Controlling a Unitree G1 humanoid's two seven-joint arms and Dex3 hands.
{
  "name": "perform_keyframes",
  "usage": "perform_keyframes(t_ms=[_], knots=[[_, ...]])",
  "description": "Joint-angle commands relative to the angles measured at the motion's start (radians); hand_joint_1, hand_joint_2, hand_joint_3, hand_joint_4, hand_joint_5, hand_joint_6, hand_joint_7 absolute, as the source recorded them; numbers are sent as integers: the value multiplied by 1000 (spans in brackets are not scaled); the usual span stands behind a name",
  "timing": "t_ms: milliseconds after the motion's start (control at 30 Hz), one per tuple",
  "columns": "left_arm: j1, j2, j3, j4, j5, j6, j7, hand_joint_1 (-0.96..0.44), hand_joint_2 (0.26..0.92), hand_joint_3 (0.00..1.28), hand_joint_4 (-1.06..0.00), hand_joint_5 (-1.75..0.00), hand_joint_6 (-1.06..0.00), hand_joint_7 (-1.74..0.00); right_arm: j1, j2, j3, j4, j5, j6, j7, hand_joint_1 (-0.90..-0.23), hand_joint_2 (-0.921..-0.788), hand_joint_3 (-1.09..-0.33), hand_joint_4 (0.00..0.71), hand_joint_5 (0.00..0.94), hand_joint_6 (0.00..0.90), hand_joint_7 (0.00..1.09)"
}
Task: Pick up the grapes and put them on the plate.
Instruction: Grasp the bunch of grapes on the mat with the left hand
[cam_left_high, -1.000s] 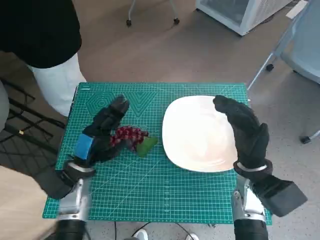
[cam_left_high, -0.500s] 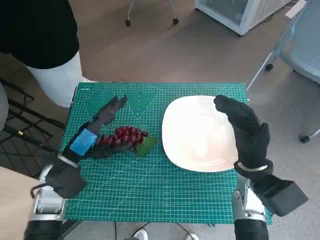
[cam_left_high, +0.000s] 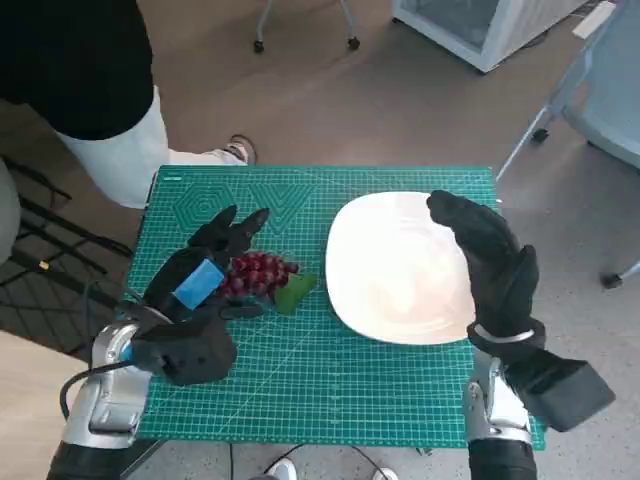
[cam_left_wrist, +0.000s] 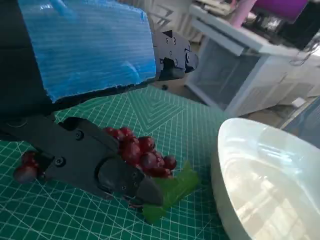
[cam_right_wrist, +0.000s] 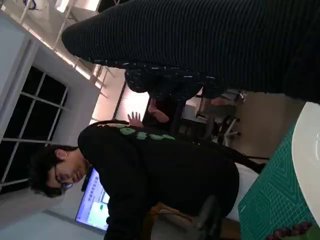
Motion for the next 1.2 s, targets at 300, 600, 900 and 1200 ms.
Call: perform_keyframes(t_ms=[300,600,900,1200], knots=[[-170,-19,-167,119,189,231,-12,-300,707,0,1,1,-189,-18,14,0,-7,10,12,15,8,-655,-921,-770,456,1,5,500],[-260,-27,-240,268,207,258,10,-269,708,0,1,1,-208,-15,15,2,-10,9,9,12,4,-657,-921,-769,457,1,7,499],[-328,-40,-295,370,228,329,-12,-260,709,1,1,1,-206,-8,18,6,-12,6,8,12,0,-659,-921,-767,457,2,8,497],[-348,-37,-319,408,215,352,-17,-282,709,0,1,1,-206,-4,21,7,-13,4,8,12,-2,-661,-921,-765,457,1,8,495]])
